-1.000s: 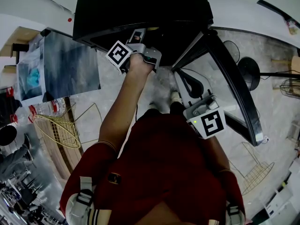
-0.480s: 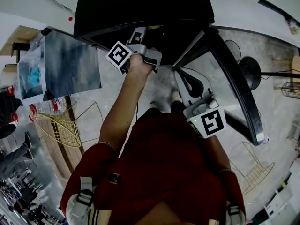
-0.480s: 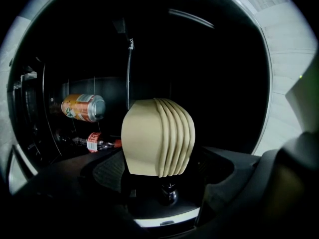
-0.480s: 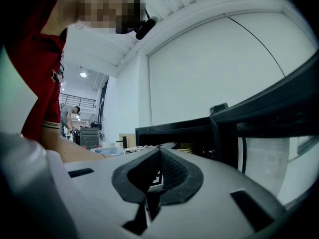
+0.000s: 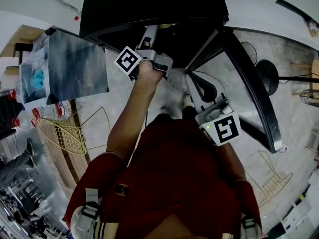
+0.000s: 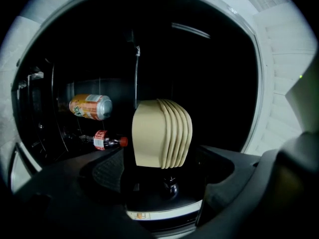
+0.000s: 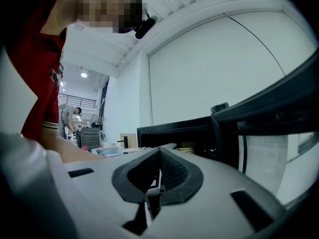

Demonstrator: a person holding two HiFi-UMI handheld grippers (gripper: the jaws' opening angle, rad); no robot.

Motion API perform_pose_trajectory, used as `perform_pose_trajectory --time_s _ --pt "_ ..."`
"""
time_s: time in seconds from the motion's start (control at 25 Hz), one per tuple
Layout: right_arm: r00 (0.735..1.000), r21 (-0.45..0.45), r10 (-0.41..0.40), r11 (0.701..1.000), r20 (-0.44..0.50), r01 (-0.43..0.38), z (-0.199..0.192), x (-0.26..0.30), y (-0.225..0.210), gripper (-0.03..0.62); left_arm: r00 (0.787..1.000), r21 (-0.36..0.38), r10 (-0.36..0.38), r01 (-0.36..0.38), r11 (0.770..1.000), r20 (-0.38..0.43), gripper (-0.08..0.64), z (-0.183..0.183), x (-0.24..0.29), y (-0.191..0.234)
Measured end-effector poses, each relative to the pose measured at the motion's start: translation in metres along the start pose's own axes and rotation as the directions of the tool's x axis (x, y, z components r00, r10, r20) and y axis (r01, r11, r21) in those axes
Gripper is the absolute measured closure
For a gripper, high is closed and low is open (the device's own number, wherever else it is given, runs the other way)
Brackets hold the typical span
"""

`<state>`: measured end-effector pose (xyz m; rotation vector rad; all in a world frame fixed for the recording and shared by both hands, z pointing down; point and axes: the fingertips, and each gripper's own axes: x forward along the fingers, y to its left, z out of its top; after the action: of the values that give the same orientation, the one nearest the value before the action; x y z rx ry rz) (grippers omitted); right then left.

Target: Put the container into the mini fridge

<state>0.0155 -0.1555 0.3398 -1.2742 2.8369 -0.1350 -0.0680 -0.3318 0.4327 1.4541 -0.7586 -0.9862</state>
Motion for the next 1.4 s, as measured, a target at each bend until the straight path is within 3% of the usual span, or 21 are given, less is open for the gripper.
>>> perform_pose_trajectory --time_s 0.48,0.88,1.2,1.4 --pt "1.0 0.011 0.015 1.0 -0.006 -0.015 -0.003 -0.004 0.008 0.592 1.0 -0.007 -0.003 0.003 1.0 -0.006 0.135 -0.012 -0.032 -0.003" --pt "1.0 0.03 0.017 0.999 0.005 -0.017 -0.003 -0.015 0.013 0.592 0.995 0.023 -0.074 0.076 0.997 -0.072 0.138 -0.036 -0.063 -0.03" --pt "1.0 0.043 0.022 0.999 0.008 -0.023 -0.003 -0.021 0.021 0.592 0.984 0.125 -0.105 0.123 0.984 -0.146 0.178 -0.056 -0.093 -0.053" --pt "0.999 0.054 0.031 0.998 0.013 -0.032 -0.007 -0.026 0.025 0.592 0.977 0.258 -0.088 0.137 0.956 -0.194 0.28 -0.067 -0.112 -0.064"
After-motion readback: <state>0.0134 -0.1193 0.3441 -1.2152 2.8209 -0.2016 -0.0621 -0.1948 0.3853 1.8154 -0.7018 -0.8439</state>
